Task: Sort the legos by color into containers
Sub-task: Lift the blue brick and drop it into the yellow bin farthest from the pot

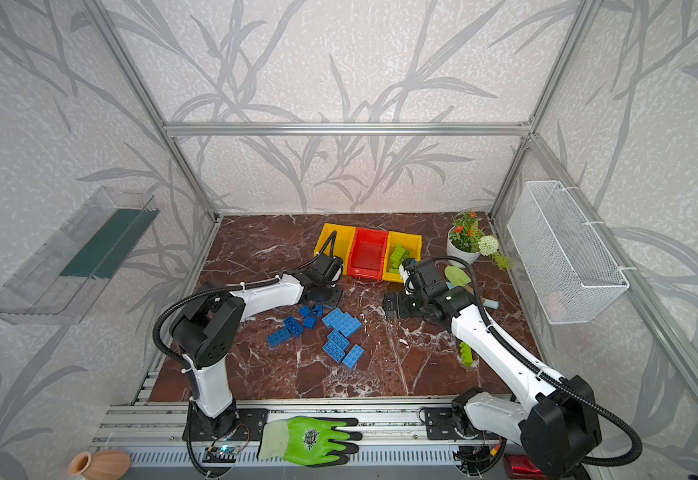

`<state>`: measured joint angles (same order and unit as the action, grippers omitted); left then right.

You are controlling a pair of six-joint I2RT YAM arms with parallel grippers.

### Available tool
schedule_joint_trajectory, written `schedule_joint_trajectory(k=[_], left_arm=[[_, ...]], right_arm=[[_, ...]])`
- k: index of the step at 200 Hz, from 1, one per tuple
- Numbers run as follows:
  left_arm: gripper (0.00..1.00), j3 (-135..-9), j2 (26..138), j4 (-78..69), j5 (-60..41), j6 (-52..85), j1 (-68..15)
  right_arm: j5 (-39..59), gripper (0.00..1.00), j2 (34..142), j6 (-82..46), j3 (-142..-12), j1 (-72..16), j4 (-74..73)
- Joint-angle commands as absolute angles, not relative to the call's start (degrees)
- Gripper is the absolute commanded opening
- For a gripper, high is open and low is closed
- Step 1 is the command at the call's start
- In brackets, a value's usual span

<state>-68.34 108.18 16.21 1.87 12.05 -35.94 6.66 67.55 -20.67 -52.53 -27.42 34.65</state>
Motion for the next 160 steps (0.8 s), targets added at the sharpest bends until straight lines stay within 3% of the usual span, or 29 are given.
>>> schedule_joint_trajectory(k=[1, 86, 160], left_arm=[[0.21, -71.47, 107.8, 18.76, 4.2, 10.89, -35.75], [0.18, -87.67, 110.05, 25.74, 9.14, 8.8, -33.14], [0.18, -113.94, 126.18, 33.82, 8.03, 6.69, -27.42]], right_arm=[[6.07, 0.97, 66.76, -19.78, -53.96, -27.18, 35.65], [6.24, 0.97, 67.9, -18.55, -57.84, -26.8, 36.74], [6.28, 0.97, 69.12, -17.84, -60.22, -25.18, 38.09]])
